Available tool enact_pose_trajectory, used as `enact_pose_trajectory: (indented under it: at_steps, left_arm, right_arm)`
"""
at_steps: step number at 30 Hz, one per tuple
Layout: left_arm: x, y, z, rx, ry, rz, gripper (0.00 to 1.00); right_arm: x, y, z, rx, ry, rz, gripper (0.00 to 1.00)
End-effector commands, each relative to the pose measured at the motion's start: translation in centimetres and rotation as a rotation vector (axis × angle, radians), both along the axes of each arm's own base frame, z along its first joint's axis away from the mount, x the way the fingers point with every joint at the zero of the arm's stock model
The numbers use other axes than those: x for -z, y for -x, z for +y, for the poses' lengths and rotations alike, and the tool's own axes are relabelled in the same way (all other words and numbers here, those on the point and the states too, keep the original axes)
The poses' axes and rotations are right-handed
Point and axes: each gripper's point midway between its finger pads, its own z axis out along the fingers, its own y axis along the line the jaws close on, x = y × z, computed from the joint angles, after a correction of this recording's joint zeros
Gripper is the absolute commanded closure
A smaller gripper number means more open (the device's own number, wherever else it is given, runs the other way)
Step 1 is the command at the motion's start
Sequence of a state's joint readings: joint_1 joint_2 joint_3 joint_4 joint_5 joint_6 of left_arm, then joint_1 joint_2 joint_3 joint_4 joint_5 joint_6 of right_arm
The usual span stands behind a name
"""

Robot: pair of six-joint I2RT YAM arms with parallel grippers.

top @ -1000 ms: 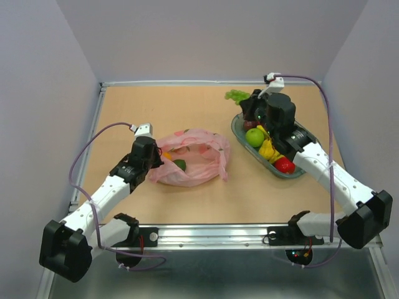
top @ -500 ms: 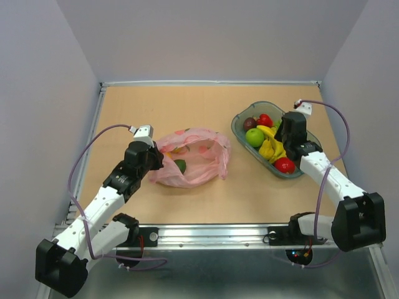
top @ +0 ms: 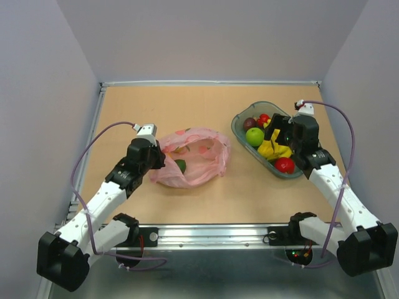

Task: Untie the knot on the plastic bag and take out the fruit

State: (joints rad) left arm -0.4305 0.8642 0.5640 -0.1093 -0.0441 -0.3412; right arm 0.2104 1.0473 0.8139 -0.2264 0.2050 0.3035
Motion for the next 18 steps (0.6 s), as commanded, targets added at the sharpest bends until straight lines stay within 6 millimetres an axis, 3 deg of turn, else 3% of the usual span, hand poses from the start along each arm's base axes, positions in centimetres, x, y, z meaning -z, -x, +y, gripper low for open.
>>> enact_pose_trajectory:
  at_steps: [1,3,5,6,8,9,11,12,15,18]
  left_arm:
    - [-5.9,-2.3,-2.0,0.047,0.05,-0.095,1.0]
    - [-9.7,-2.3,-4.7,0.122,0.112,-0.135,1.0]
    - [-11.5,-1.8,-7.3,0.179,0.143,-0.144,1.0]
    - [-12.8,-0.8,-9.8,0.233,0.186,-0.142,1.0]
    - [-13.2,0.2,-11.9,0.278,0.23,-0.114,1.0]
    - [-12.7,1.1,-13.3,0.314,0.239,-0.086,1.0]
    - [-10.8,1.6,-13.6,0.311,0.212,-0.046,1.0]
    - [-8.1,1.3,-12.6,0.257,0.163,-0.012,1.0]
    - [-3.3,1.8,-10.3,0.146,0.122,0.086,1.0]
    - [-0.7,2.3,-8.5,0.053,0.106,0.144,1.0]
  right_arm:
    - [-6.1,0.5,2.7,-0.166,-0.058,-0.133,0.0]
    - [-6.8,0.8,3.1,-0.198,-0.068,-0.149,0.0]
    - [-7.7,1.4,4.0,-0.257,-0.083,-0.171,0.0]
    - [-7.9,1.5,4.2,-0.273,-0.079,-0.176,0.0]
    - [-8.2,1.9,4.9,-0.32,-0.087,-0.186,0.0]
    - [-8.2,2.1,5.3,-0.346,-0.087,-0.185,0.0]
    - [-8.0,2.3,5.7,-0.376,-0.085,-0.181,0.0]
    - [-8.0,2.4,5.9,-0.392,-0.089,-0.179,0.0]
    - [-8.1,3.0,7.3,-0.479,-0.11,-0.175,0.0]
    - [-8.8,3.5,8.3,-0.543,-0.128,-0.184,0.0]
